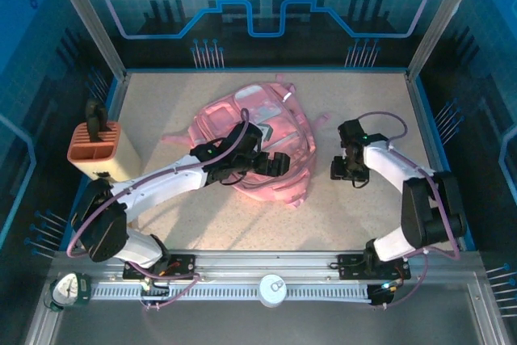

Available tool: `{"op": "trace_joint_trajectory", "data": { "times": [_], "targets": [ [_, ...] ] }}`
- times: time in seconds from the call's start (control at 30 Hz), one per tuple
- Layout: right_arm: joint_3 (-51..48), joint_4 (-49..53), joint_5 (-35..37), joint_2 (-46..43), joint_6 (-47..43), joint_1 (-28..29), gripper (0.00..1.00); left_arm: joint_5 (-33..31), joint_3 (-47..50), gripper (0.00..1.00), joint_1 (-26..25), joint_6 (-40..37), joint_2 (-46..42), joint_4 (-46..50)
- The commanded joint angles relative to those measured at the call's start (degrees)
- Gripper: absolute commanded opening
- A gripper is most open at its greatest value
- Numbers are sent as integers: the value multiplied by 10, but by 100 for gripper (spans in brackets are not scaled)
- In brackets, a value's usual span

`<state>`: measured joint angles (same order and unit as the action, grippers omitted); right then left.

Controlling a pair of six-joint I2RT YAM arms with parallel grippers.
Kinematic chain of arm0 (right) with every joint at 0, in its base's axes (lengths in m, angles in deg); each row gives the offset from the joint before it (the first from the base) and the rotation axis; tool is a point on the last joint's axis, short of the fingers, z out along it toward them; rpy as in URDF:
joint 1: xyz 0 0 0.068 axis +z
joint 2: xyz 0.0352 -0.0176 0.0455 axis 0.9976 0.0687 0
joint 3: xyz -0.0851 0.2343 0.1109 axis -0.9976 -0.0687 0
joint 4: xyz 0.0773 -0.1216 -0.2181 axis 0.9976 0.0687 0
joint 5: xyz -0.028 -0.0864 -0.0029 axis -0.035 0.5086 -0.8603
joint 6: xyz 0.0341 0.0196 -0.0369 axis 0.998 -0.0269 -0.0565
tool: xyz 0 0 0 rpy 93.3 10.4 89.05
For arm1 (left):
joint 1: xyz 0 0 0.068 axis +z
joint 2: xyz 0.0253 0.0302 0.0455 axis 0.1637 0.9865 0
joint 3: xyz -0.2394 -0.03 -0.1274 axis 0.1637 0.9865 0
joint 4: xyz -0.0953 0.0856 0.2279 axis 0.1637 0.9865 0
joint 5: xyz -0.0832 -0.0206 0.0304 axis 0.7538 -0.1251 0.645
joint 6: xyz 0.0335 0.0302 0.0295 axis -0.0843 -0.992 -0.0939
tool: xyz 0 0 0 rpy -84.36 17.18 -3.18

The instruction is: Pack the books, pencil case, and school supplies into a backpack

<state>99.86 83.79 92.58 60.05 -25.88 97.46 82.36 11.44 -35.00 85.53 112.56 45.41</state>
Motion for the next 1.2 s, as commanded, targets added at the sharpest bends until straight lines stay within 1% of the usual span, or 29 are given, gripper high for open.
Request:
{"op": "trace_joint_trajectory", "data": {
  "times": [0.0,0.1,0.23,0.3,0.4,0.43,0.5,0.6,0.67,0.7,0.8,0.9,1.0,1.17],
  "targets": [
    [5,-4,9,-18,18,-17,60,6,3,99,-2,-17,-8,7],
    [17,-19,-16,9,11,-45,64,7,0,99,-2,-14,-2,6],
    [42,-16,4,44,1,-58,75,7,3,99,-2,-9,0,0],
    [48,-20,-9,61,-3,-63,81,9,3,99,-2,-8,1,-1],
    [53,-27,-42,86,-8,-61,80,4,4,99,-2,-9,3,3],
    [54,-24,-42,93,-8,-56,80,1,5,99,-1,-9,3,4],
    [52,-16,-33,95,-6,-42,78,-1,7,99,-1,-8,3,2],
    [36,-13,-25,81,8,-9,73,-2,10,99,0,-8,3,4],
    [29,-13,-12,74,14,13,71,-5,13,99,0,-7,2,4],
    [27,-12,4,74,19,18,70,-6,16,99,1,-5,2,2],
    [31,-7,6,80,22,5,66,3,19,99,3,-2,5,-3],
    [38,-7,12,85,26,3,70,6,15,99,3,-3,6,3],
    [53,-4,9,100,38,4,71,-2,19,99,3,0,4,-3],
    [51,-24,16,95,69,7,81,1,15,99,4,-1,4,2]
  ]
}}
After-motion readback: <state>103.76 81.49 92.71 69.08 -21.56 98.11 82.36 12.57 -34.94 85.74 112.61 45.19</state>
